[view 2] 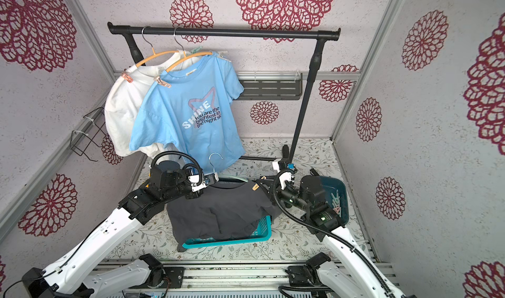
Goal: Use clothespins to secure the t-shirt on both sides of the hanger
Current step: Clamp the T-shirt on the hanger, then place the hanger in the basket.
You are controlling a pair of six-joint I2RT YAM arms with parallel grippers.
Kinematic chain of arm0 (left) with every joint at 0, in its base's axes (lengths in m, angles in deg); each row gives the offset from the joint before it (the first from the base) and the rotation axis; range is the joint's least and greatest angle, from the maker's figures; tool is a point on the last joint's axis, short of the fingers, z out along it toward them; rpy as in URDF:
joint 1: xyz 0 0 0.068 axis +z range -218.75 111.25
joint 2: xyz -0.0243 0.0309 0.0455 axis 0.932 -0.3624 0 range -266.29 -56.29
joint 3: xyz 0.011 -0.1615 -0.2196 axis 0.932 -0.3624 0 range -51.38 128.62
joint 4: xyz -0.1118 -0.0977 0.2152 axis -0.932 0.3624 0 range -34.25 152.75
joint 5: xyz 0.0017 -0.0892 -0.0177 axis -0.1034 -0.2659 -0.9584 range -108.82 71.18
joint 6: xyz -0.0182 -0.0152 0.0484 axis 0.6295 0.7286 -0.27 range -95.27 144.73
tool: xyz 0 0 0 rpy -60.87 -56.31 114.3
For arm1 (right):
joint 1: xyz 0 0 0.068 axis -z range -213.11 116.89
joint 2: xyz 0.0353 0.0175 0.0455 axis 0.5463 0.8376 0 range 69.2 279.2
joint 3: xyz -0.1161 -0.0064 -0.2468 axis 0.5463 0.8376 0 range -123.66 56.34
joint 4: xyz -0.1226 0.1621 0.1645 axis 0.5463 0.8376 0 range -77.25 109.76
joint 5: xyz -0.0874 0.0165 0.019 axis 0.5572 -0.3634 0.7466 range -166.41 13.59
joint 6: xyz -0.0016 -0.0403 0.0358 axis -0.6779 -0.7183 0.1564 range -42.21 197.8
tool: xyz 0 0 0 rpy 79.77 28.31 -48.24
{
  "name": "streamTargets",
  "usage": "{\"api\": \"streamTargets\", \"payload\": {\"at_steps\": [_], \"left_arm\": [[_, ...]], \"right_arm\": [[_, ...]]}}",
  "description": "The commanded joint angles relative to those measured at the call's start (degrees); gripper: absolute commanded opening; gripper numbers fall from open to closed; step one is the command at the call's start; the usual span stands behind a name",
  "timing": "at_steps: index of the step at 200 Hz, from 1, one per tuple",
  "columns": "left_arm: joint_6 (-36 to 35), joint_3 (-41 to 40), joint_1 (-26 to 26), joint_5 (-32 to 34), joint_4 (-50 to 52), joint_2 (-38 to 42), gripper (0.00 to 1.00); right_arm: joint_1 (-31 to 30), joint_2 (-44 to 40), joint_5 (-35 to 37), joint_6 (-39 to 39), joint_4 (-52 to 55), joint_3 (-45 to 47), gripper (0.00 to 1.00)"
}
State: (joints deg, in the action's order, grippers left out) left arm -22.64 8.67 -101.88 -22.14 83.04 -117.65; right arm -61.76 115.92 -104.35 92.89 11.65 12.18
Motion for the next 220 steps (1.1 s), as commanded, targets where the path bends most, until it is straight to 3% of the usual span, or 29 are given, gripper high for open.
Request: {"api": "streamTargets", "payload": {"at_steps": [1, 27, 59, 75, 103, 126, 161, 220], "left_arm": [[-2.10, 0.25, -0.36, 0.28, -3.96, -1.15, 0.00], [-3.61, 0.64, -0.87, -0.21, -1.64, -3.57, 0.00], [-3.80, 0.53, -1.27, -1.46, -0.15, -4.84, 0.00], [-3.82, 1.24, -1.48, -2.00, 1.74, -6.13, 0.00], [-2.33, 4.50, -1.77, -2.78, 7.54, -10.89, 0.00], [0.16, 7.97, -1.77, -2.42, 11.85, -16.02, 0.00], [2.07, 12.10, -1.79, -4.26, 17.82, -22.43, 0.00], [3.74, 11.43, -1.57, -5.34, 15.66, -26.20, 0.03]], "right_arm": [[-0.36, -0.38, 2.10, -0.98, 1.59, -4.00, 0.54], [-0.36, -1.57, 3.26, -0.83, 2.00, -4.77, 0.81], [-0.36, -2.66, 9.31, -1.46, 6.16, -6.46, 0.86], [-0.36, -3.78, 16.59, -1.20, 9.63, -7.16, 0.86], [0.27, -5.64, 36.76, 0.82, 18.52, -7.43, 0.85], [4.87, -5.15, 50.69, 2.29, 27.62, -7.38, 0.84], [16.17, -7.66, 46.10, 4.81, 27.34, -1.68, 0.84], [35.54, -2.68, 33.68, 12.71, 22.14, 3.61, 0.78]]}}
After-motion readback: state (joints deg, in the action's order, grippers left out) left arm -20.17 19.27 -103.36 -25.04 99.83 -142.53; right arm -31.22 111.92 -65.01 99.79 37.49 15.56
